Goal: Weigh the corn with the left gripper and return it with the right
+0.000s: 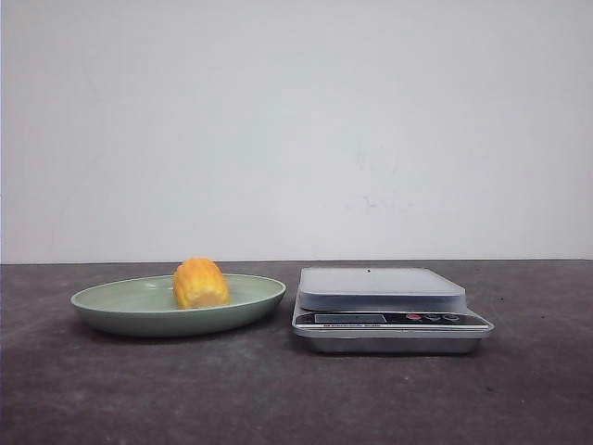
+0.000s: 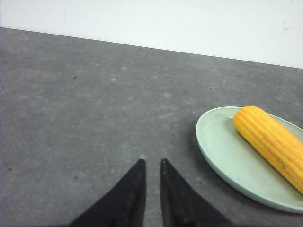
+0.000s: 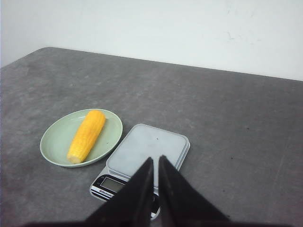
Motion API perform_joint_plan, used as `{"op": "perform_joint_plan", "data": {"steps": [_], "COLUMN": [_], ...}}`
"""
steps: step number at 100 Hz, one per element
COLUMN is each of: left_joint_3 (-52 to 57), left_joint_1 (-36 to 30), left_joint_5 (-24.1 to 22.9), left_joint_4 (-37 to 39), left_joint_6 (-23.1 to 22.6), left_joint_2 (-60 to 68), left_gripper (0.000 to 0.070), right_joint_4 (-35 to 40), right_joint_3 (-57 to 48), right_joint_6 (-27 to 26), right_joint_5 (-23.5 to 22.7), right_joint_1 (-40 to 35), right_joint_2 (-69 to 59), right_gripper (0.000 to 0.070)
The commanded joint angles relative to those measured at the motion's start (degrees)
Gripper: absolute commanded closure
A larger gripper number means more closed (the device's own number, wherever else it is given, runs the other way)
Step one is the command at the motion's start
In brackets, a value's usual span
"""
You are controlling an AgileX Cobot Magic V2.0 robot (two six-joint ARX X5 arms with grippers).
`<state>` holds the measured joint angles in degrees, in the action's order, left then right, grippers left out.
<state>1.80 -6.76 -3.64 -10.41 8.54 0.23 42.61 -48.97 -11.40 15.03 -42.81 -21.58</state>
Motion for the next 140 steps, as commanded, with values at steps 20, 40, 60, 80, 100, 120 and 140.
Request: {"op": "perform_joint_plan", "data": {"steps": [20,40,60,80,100,120,140], "left_joint_3": [-1.01,-1.01,-1.01,-1.01,-1.01,-1.01,-1.01], "left_joint_1": [0.02,0.02,0.02,0.02,0.02,0.02,0.02], "left_joint_5": [0.22,0.22,0.22,0.22,0.22,0.22,0.22], "left_joint_4": [-0.31,-0.31,-0.31,-0.31,-0.31,-0.31,-0.31], "left_joint_6": [-0.31,-0.33,-0.31,-0.33,-0.31,-0.31,-0.31], "left_joint_2": [-0.04,-0.04,-0.04,-0.04,-0.04,-0.04,-0.04], "left_gripper": [0.0684,0.0684,0.0684,0.0684,0.0684,0.0684,0.0684], "right_joint_4": [-0.63,-0.59,-1.53,-6.40,-13.84,-26.12,-33.62], "right_joint_3": [-0.55,-0.50,1.25,7.76,17.59,28.85,38.97], "right_joint_6": [1.05,5.35,5.75,8.57,8.83,8.83,8.83], "right_joint_5": [0.33,1.22,-0.74,-6.60,-13.68,-15.21,-15.17], "right_joint_1": [-0.55,3.48,18.16,32.57,40.15,41.11,41.13], "right_joint_2": [0.02,0.68,3.37,8.37,12.28,14.38,15.12], "right_gripper": [0.0690,0.0690,0.0690,0.0690,0.0690,0.0690,0.0690]}}
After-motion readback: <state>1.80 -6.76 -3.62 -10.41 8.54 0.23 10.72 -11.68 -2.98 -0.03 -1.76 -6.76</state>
